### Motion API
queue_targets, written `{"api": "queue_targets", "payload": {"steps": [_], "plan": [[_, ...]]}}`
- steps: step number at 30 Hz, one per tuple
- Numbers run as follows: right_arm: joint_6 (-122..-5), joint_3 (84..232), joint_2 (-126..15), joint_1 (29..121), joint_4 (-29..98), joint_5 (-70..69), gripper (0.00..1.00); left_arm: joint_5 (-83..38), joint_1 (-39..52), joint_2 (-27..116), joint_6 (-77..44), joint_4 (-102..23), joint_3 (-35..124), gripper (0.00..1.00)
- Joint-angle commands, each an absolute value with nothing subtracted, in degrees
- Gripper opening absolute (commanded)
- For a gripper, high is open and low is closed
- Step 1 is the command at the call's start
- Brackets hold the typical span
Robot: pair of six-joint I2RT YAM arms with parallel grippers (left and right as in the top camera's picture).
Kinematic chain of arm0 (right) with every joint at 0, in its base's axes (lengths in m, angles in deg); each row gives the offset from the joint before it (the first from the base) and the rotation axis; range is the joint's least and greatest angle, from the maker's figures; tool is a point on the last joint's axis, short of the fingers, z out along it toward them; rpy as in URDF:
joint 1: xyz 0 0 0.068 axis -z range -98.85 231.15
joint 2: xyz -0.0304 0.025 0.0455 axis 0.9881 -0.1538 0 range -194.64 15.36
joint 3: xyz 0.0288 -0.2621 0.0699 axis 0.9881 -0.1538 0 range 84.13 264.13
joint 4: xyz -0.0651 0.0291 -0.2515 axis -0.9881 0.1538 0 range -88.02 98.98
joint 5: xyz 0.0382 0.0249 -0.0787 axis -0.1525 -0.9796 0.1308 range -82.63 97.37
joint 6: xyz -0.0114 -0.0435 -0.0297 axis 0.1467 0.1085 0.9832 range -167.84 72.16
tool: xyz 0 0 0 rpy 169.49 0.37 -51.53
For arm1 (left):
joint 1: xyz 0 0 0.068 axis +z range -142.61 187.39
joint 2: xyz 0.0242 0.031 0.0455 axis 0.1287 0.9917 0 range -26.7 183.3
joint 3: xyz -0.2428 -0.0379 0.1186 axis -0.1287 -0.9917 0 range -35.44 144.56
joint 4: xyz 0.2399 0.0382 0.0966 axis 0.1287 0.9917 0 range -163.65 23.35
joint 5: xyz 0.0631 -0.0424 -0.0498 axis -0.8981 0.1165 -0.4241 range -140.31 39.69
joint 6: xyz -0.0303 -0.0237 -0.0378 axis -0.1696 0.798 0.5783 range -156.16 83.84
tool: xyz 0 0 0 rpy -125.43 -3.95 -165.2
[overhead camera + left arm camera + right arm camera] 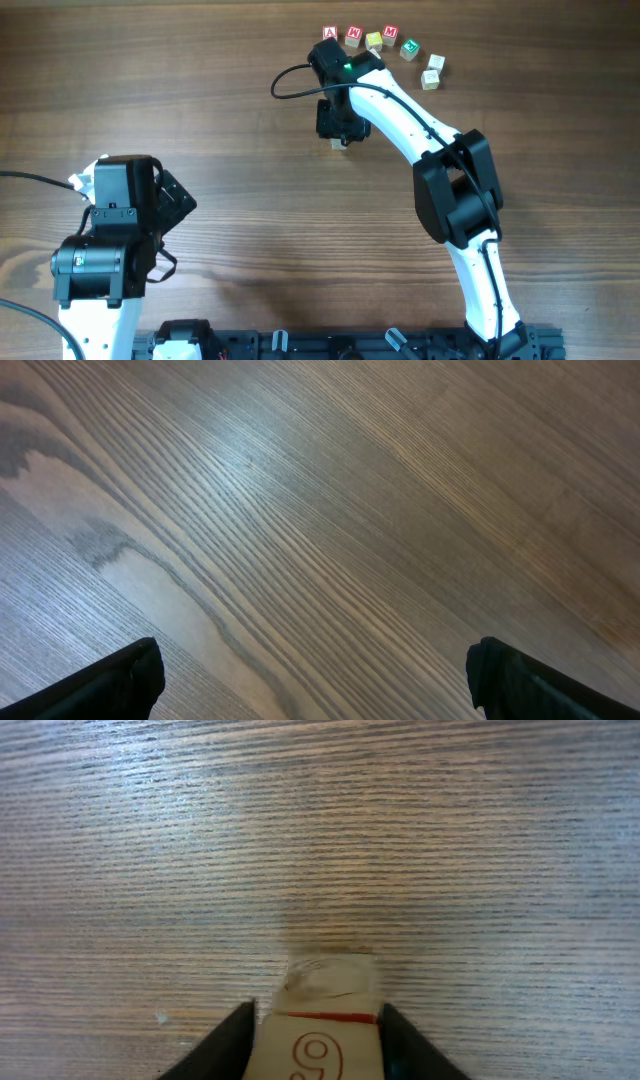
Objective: Form a tower
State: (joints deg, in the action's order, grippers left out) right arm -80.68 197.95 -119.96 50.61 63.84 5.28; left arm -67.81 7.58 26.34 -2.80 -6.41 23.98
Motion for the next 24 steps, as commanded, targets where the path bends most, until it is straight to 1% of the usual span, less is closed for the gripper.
{"api": "queue_targets", "payload": {"steps": [1,9,10,12,13,15,17,21,22,24], "plan": [[-80.2,199.2,-120.8,50.8,63.7,5.8,0.37,-67.7,8.0,26.3,-2.3,-6.4,23.9,1.00],[-79.4,199.2,-120.8,50.8,62.7,5.8,0.36,-67.7,8.0,26.3,-2.3,-6.4,23.9,1.00],[-79.3,199.2,-120.8,50.8,62.7,5.8,0.47,-67.7,8.0,26.3,-2.3,-6.4,23.9,1.00],[-78.4,199.2,-120.8,50.8,62.8,5.7,0.57,-67.7,8.0,26.3,-2.3,-6.4,23.9,1.00],[-77.8,199.2,-120.8,50.8,63.0,5.8,0.61,-67.7,8.0,26.3,-2.3,-6.4,23.9,1.00],[-77.1,199.2,-120.8,50.8,63.4,5.7,0.63,-67.7,8.0,26.3,-2.3,-6.4,23.9,1.00],[-76.4,199.2,-120.8,50.8,63.3,5.7,0.61,-67.7,8.0,26.3,-2.3,-6.4,23.9,1.00],[-76.4,199.2,-120.8,50.8,63.4,5.8,0.40,-67.7,8.0,26.3,-2.3,-6.4,23.9,1.00],[-76.5,199.2,-120.8,50.8,63.3,5.8,0.34,-67.7,8.0,26.3,-2.3,-6.4,23.9,1.00],[-77.1,199.2,-120.8,50.8,63.4,6.0,0.31,-67.7,8.0,26.3,-2.3,-6.4,23.9,1.00]]}}
